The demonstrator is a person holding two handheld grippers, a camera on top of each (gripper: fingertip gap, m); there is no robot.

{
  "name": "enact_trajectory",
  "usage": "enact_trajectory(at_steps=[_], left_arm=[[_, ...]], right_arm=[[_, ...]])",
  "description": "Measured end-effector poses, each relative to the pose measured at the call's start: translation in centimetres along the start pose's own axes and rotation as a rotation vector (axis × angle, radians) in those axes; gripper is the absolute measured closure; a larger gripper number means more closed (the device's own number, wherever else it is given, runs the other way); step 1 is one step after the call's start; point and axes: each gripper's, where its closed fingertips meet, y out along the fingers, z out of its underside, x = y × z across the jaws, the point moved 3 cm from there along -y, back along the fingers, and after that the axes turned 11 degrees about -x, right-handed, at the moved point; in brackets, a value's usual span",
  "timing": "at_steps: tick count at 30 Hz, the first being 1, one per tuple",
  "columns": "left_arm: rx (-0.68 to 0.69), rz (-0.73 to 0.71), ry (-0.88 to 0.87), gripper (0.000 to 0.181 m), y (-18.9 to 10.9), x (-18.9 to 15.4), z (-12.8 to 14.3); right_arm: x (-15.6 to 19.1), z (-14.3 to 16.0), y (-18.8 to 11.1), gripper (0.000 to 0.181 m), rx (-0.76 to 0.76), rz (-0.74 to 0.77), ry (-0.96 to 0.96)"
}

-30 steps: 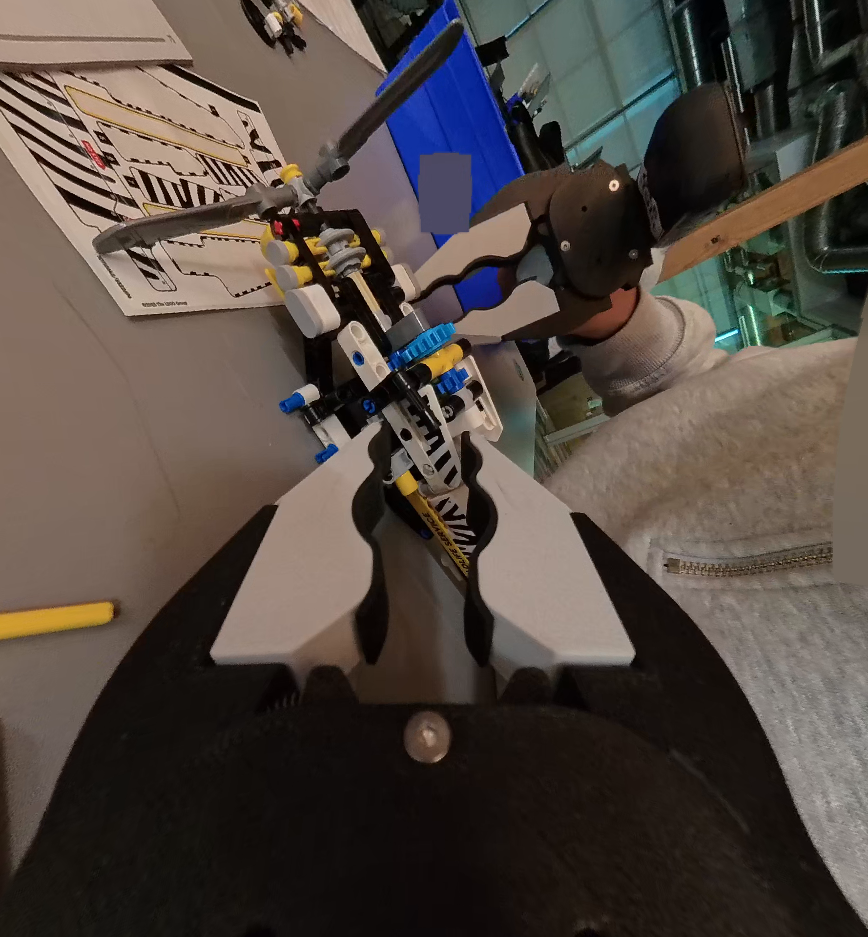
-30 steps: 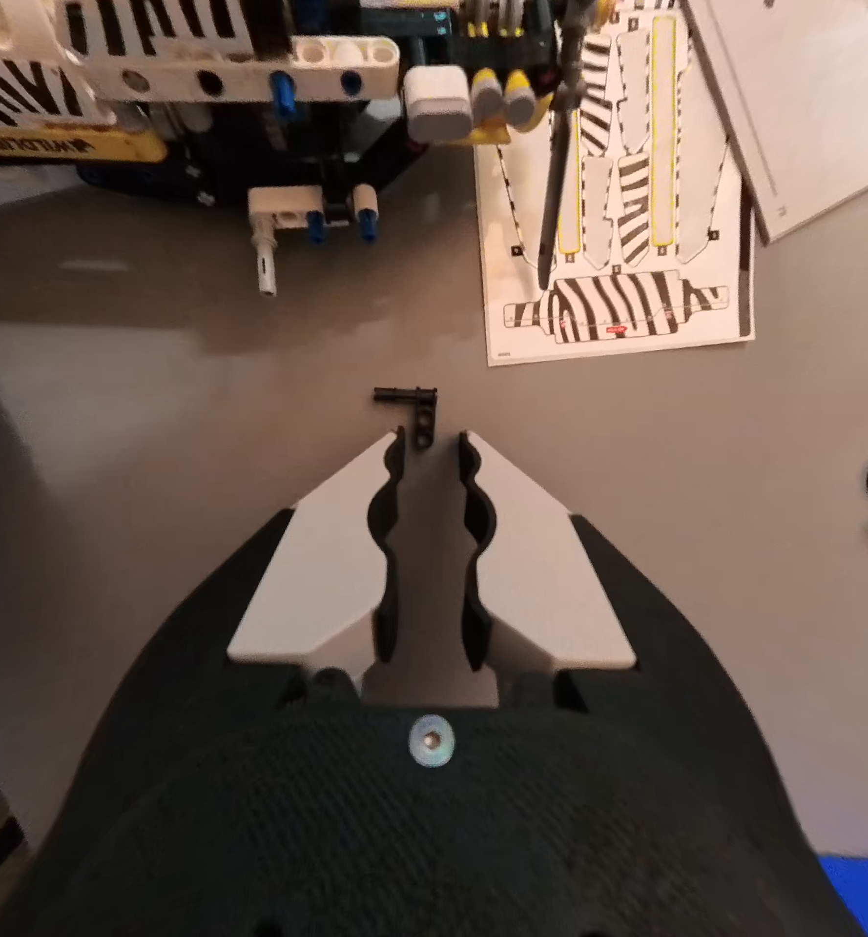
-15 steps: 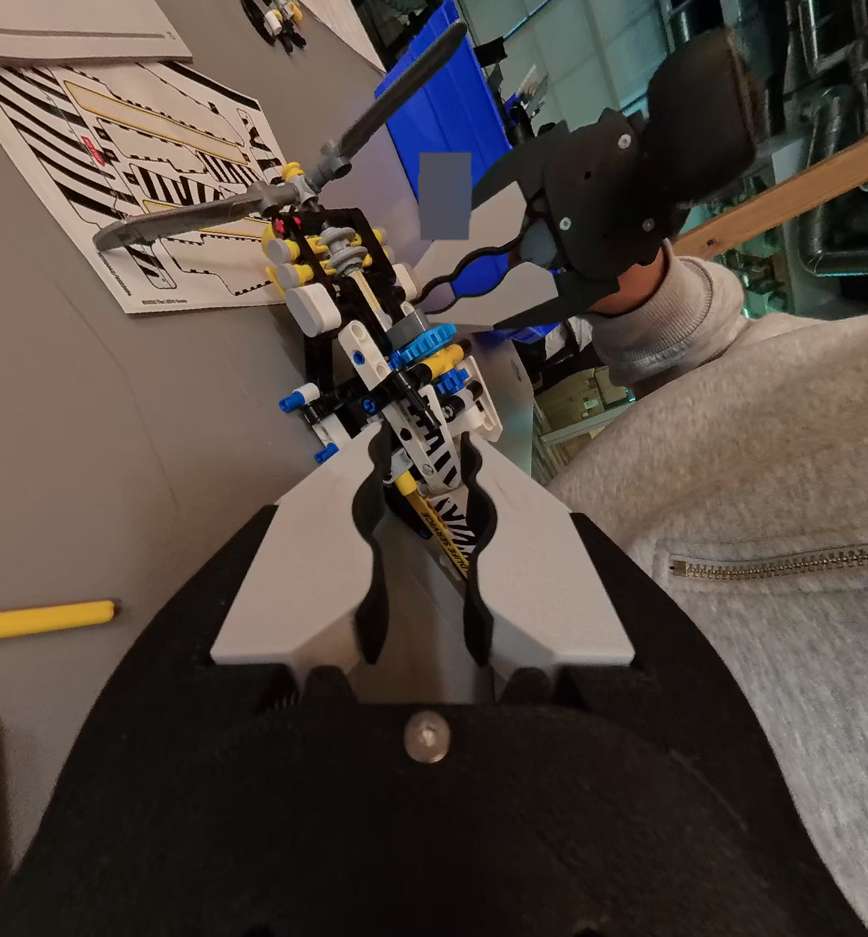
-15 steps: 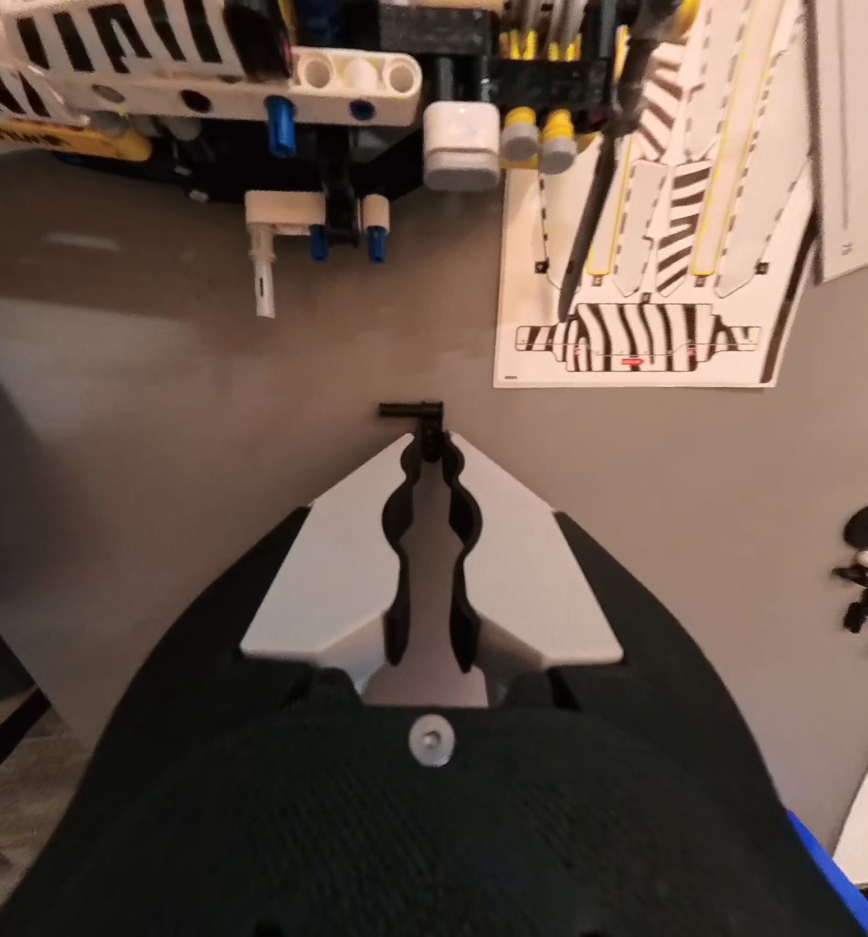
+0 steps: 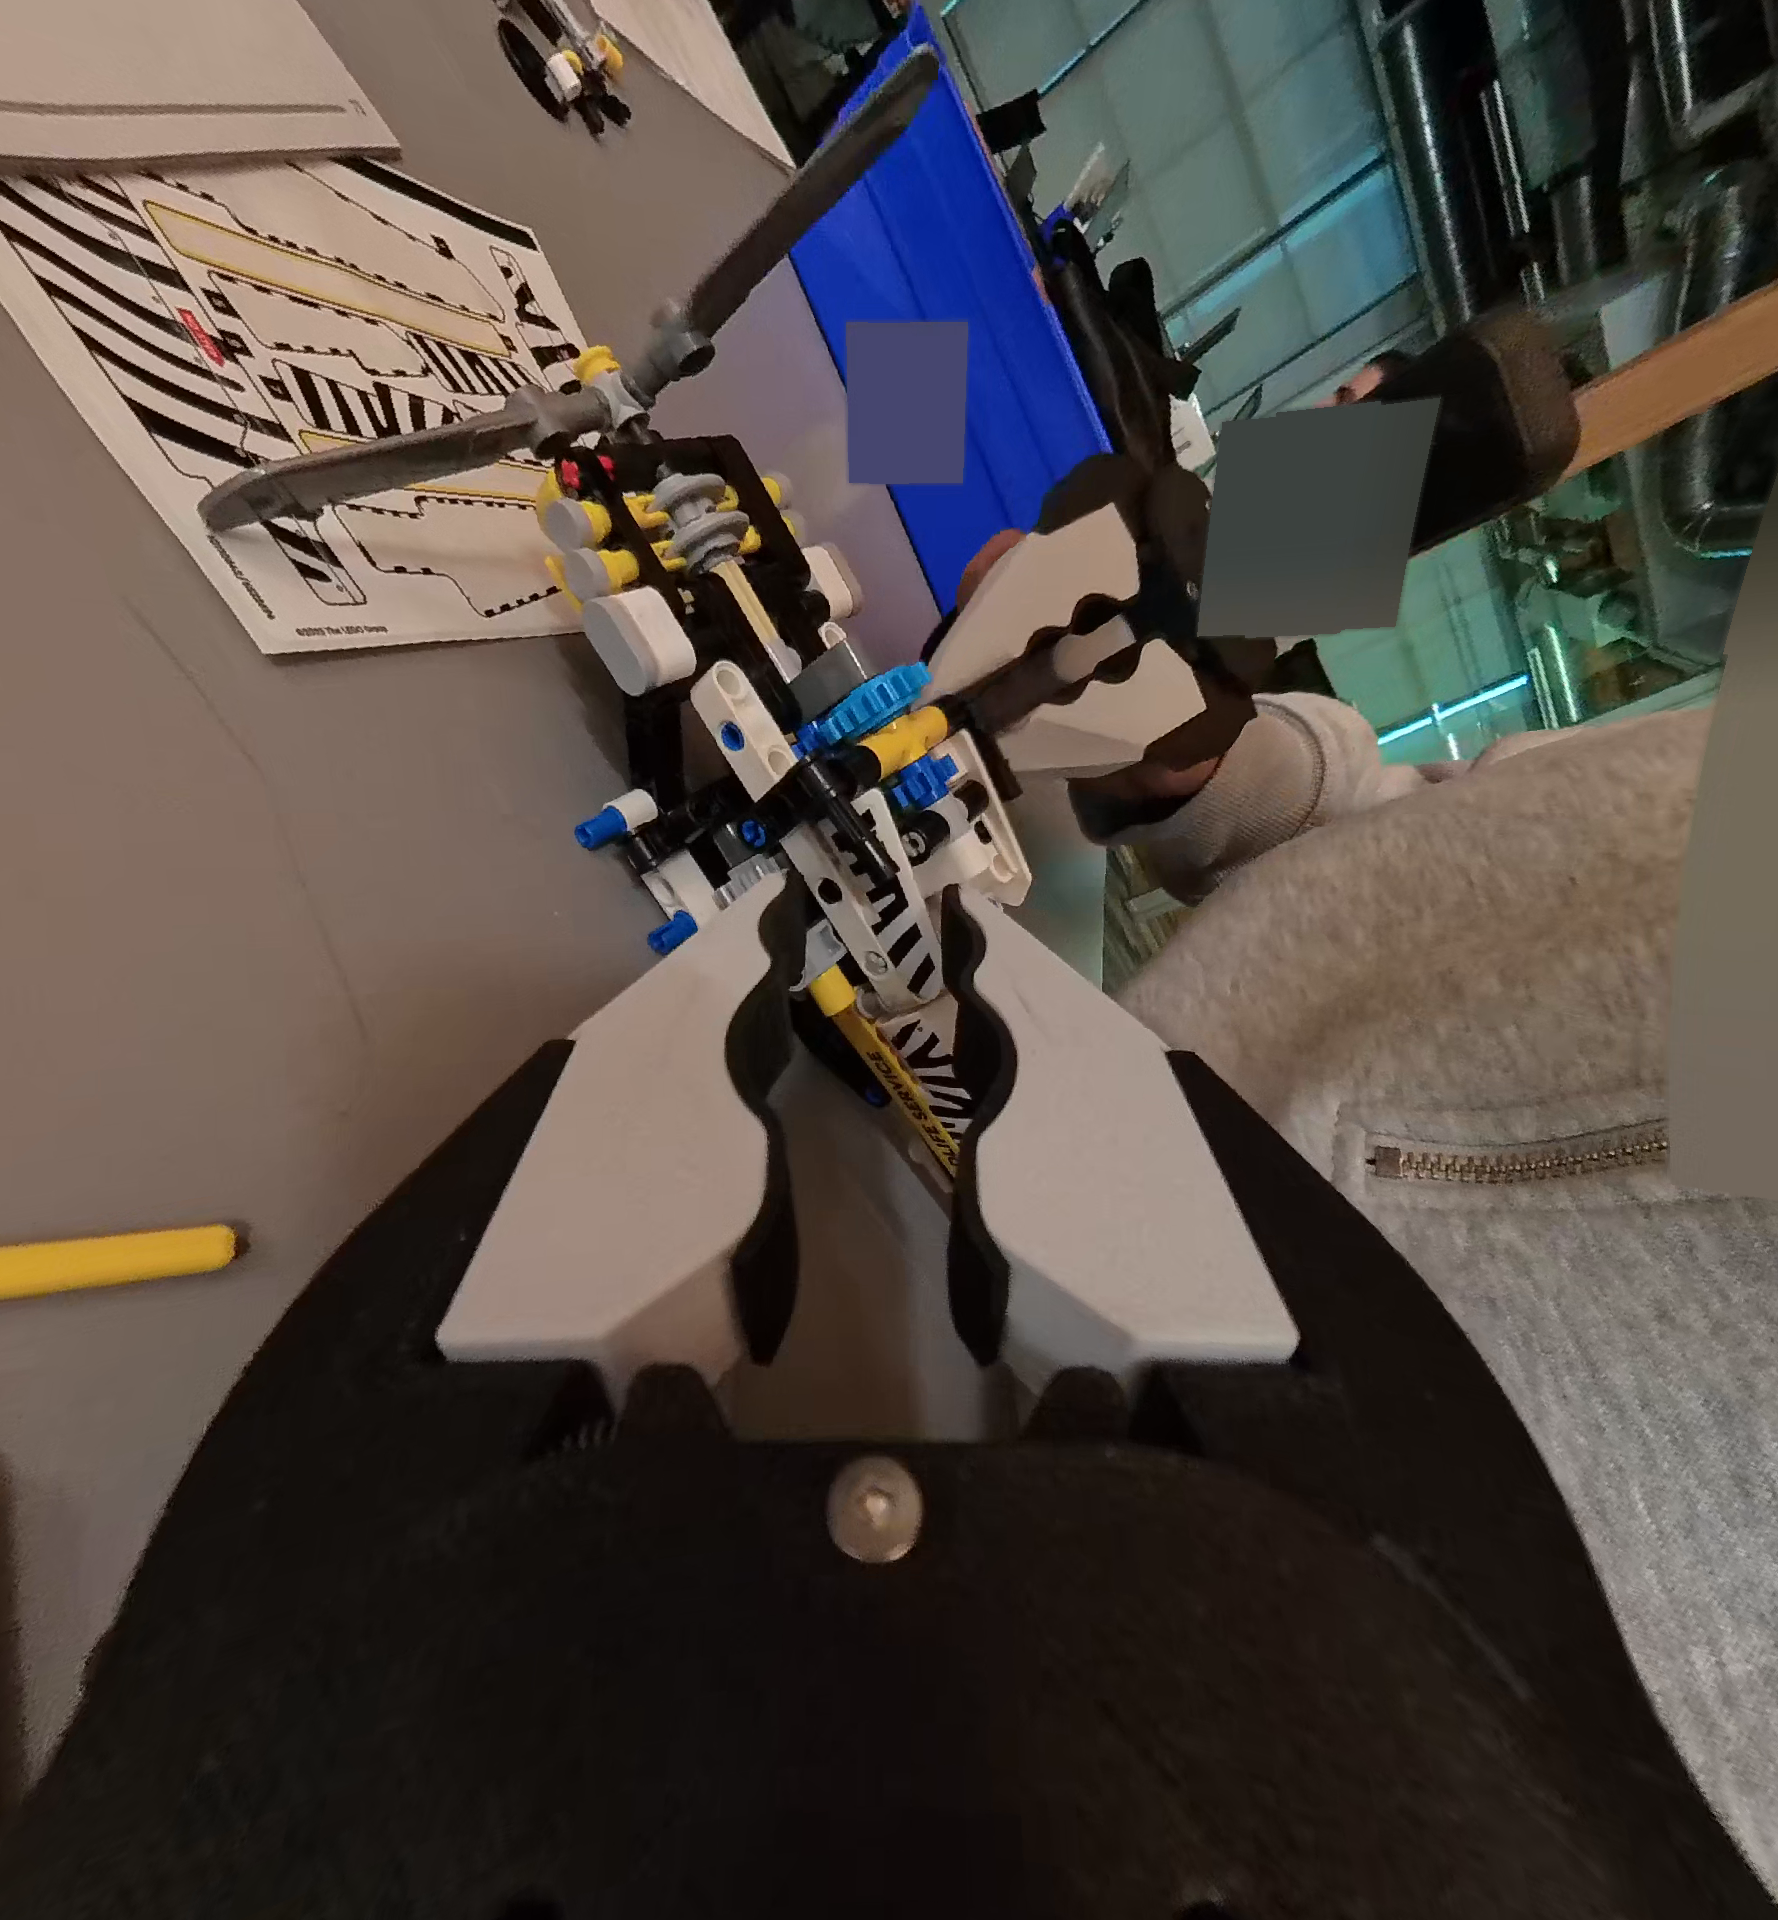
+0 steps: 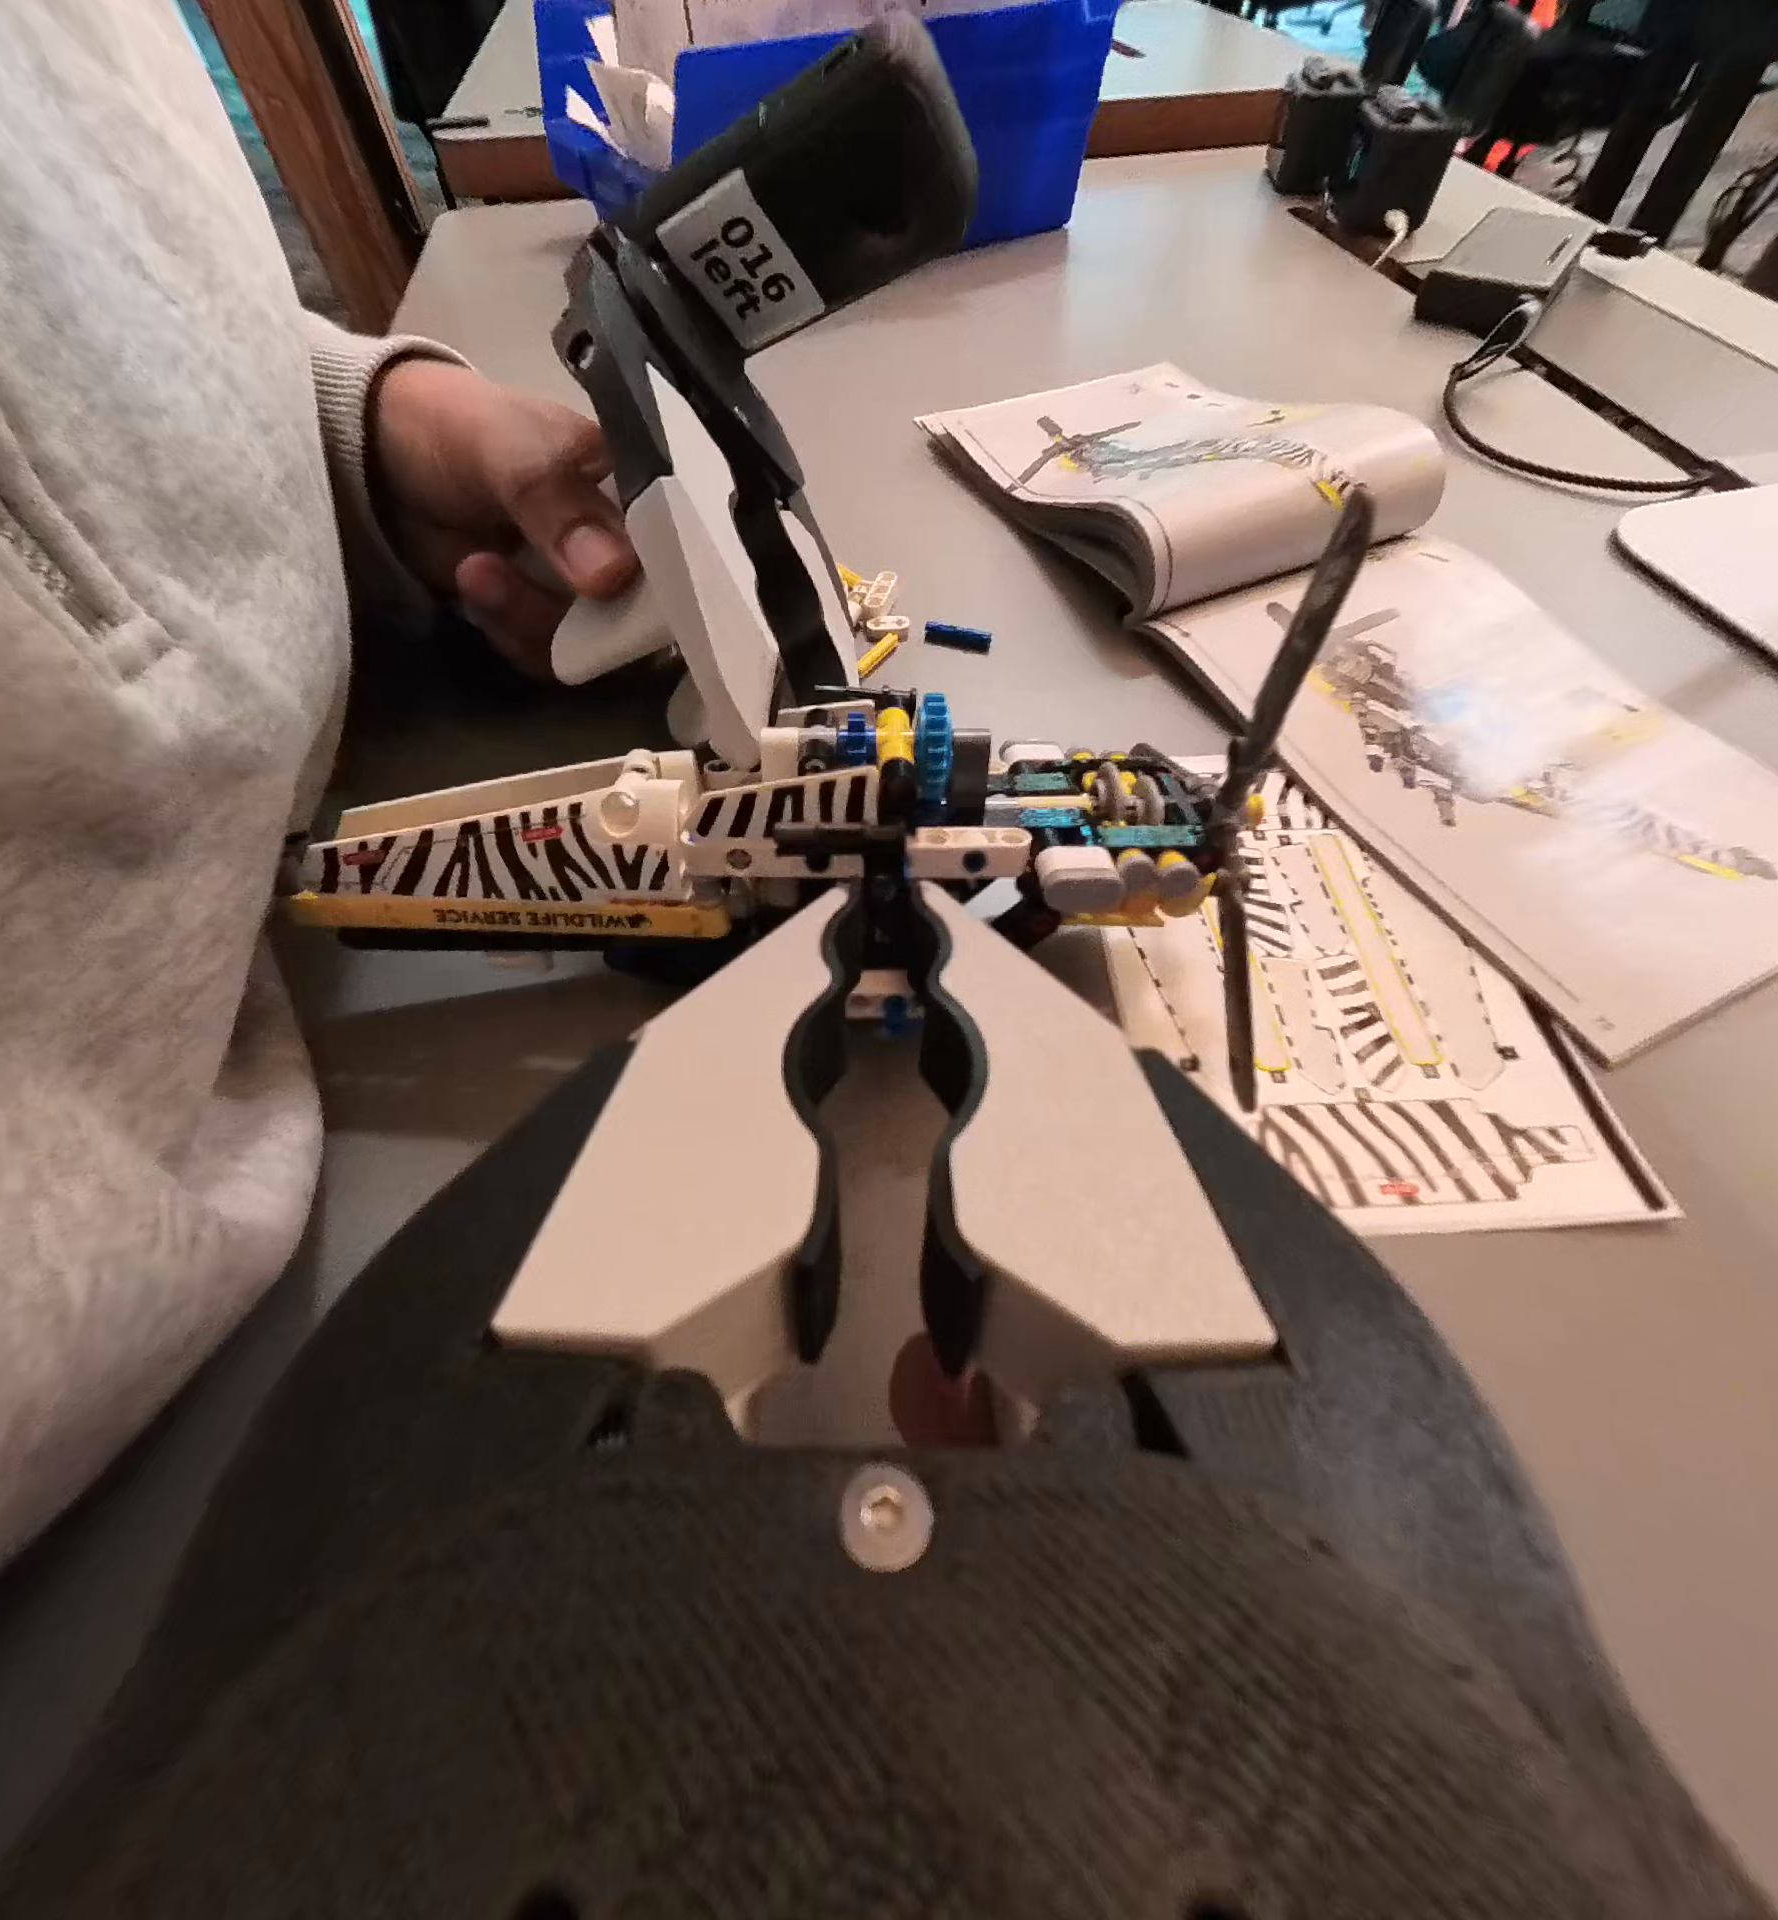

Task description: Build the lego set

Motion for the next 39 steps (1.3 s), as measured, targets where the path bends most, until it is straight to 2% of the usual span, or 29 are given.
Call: enact_trajectory(at_steps=[6, 28, 39], left_arm=[[0.006, 0.008, -0.020, 0.159, 0.02, 0.02, -0.01], [0.005, 0.017, -0.054, 0.160, -0.01, 0.16, -0.11], [-0.005, 0.026, -0.061, 0.158, -0.14, 0.10, -0.24]], right_arm=[[-0.47, -0.86, 0.26, 0.176, -0.064, -0.034, -0.014], [-0.81, -0.33, 0.90, 0.176, -0.008, -0.102, 0.092], [-0.81, -0.15, 1.01, 0.176, 0.007, -0.088, 0.068]])
